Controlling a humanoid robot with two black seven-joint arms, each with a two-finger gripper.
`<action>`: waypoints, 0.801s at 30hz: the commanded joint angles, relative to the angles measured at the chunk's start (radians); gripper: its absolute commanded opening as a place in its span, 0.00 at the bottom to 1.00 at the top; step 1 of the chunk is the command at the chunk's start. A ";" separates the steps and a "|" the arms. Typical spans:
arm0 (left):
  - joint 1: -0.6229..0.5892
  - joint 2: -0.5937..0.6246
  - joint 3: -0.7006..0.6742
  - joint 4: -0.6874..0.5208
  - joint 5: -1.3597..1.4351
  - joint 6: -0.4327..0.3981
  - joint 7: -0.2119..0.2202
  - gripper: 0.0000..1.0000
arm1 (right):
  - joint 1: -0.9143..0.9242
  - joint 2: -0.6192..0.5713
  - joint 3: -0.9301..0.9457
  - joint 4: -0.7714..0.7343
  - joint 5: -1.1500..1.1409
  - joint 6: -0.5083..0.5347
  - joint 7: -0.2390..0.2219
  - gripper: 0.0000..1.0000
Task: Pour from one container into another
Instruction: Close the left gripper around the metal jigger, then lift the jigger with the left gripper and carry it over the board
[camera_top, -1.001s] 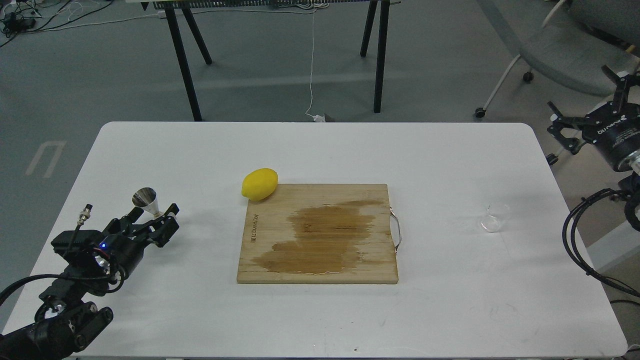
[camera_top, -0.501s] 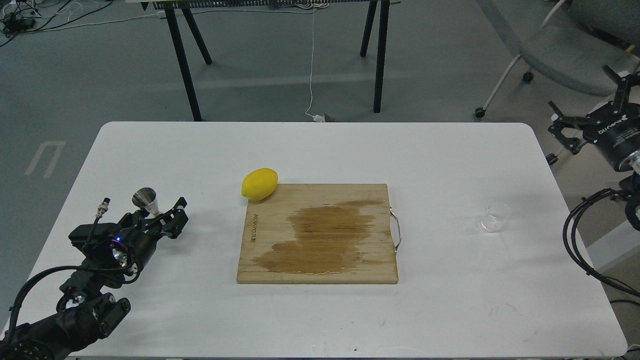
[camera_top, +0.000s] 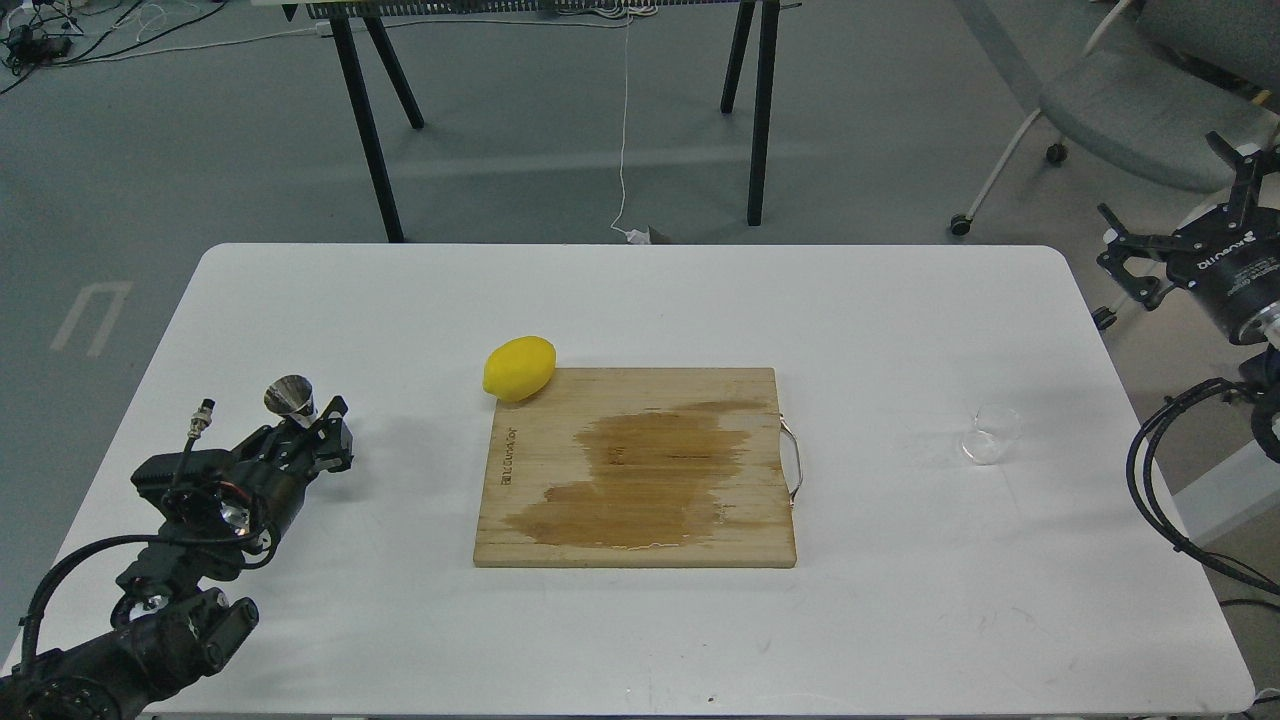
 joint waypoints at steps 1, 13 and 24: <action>-0.003 -0.001 -0.004 -0.001 -0.006 0.000 0.000 0.00 | -0.003 0.000 0.001 0.000 0.000 0.000 0.000 0.99; -0.233 0.081 0.002 -0.200 0.003 0.000 0.000 0.00 | -0.001 0.003 0.006 -0.005 0.000 0.000 0.000 0.99; -0.345 -0.134 0.128 -0.452 0.334 0.000 0.000 0.00 | 0.015 0.003 0.004 -0.075 -0.002 0.000 -0.001 0.99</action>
